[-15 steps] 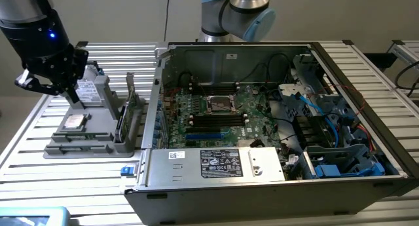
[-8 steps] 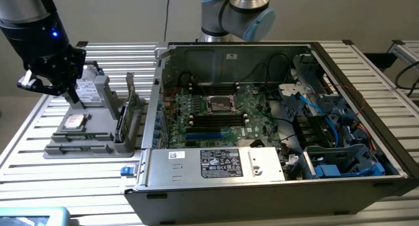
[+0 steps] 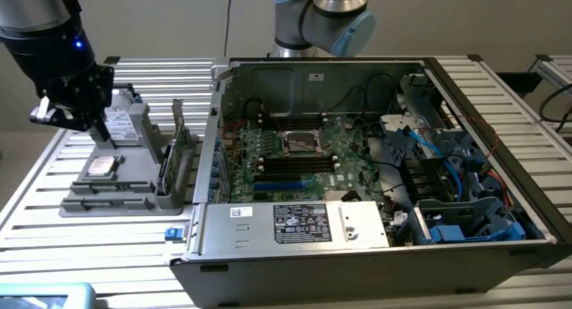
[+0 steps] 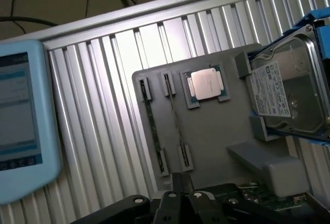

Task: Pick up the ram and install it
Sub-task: 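Pick up the ram and move it above insertion slot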

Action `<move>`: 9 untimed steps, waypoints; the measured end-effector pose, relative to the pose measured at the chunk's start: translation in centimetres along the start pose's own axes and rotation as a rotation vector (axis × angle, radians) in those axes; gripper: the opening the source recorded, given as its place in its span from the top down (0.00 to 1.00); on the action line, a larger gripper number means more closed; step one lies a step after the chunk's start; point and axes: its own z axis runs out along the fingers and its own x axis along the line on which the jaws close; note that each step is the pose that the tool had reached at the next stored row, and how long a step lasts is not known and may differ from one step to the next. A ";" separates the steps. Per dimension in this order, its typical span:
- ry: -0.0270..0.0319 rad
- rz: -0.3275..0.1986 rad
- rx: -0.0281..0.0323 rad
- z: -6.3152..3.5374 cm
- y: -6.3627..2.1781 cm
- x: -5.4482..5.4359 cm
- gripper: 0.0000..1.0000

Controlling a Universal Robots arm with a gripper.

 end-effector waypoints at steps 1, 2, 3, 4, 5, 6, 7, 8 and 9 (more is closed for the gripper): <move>-0.0006 -0.014 0.0027 0.01 0.00 0.0 0.89; -0.0013 -0.029 0.0047 0.01 -0.01 0.0 0.89; -0.0019 -0.044 0.0063 0.02 -0.01 0.0 0.89; -0.0026 -0.058 0.0080 0.02 0.00 0.0 0.89; -0.0034 -0.073 0.0100 0.04 0.00 0.0 0.89; -0.0040 -0.087 0.0118 0.04 0.00 0.0 0.89; -0.0046 -0.101 0.0135 0.05 0.00 0.0 0.89; -0.0049 -0.114 0.0150 0.04 0.00 0.0 0.89; -0.0054 -0.128 0.0167 0.05 0.00 0.0 0.89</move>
